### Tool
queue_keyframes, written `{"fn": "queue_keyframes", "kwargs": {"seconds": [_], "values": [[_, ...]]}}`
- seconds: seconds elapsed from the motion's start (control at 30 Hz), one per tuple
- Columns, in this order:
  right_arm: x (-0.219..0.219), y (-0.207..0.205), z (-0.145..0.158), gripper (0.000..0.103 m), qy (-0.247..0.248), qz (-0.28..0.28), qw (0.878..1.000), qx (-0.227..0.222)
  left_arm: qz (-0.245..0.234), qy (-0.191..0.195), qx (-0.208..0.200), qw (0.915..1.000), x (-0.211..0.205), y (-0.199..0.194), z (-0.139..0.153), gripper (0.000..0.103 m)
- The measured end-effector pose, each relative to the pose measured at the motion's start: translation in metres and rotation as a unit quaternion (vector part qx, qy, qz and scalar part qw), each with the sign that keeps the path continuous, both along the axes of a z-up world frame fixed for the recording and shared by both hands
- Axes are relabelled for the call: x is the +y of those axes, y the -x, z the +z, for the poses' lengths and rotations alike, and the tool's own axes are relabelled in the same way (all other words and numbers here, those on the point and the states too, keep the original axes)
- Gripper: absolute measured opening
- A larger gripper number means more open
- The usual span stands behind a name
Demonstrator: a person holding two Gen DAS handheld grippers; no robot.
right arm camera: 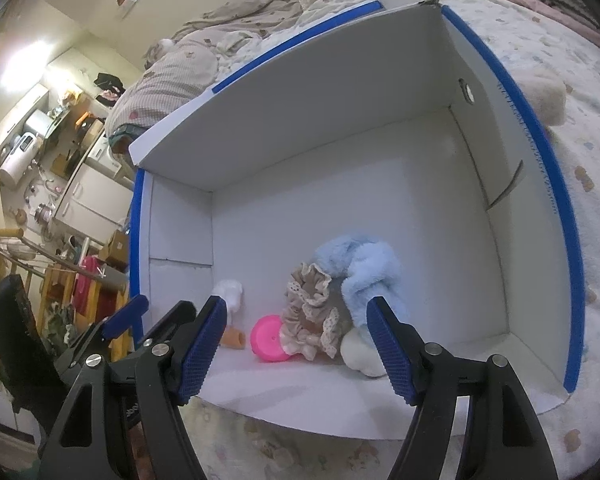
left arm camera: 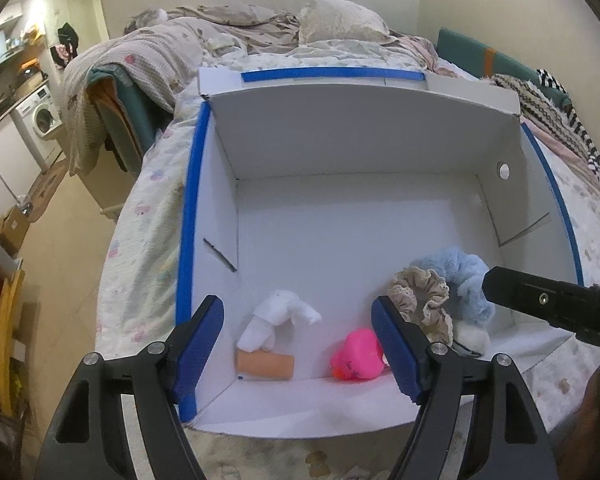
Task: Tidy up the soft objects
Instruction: 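Open the left tool to drop the white cloth while the right tool releases the scrunchie, then withdraw both tools from the box toward the bed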
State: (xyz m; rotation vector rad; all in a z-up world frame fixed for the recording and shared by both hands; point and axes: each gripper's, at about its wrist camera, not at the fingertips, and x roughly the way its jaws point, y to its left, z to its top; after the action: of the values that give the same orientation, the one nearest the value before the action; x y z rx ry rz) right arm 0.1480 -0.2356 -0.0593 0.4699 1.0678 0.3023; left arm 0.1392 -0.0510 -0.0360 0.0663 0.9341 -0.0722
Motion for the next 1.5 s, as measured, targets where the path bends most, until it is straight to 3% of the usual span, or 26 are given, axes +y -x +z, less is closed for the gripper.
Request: {"fn": "queue_keyframes", "kwargs": {"seconds": [0.77, 1.13, 1.5], "values": [[-0.004, 0.042, 0.014, 0.077, 0.041, -0.009, 0.999, -0.026, 0.027, 0.020, -0.022, 0.9992, 0.030, 0.057, 0.025, 0.074], [-0.007, 0.075, 0.017, 0.077, 0.039, -0.020, 0.998, -0.036, 0.051, 0.041, 0.003, 0.9979, 0.044, 0.084, 0.017, 0.074], [-0.009, 0.091, 0.004, 0.077, 0.056, -0.009, 0.998, -0.010, 0.058, 0.053, 0.031, 0.9964, 0.051, 0.094, 0.005, 0.074]]}}
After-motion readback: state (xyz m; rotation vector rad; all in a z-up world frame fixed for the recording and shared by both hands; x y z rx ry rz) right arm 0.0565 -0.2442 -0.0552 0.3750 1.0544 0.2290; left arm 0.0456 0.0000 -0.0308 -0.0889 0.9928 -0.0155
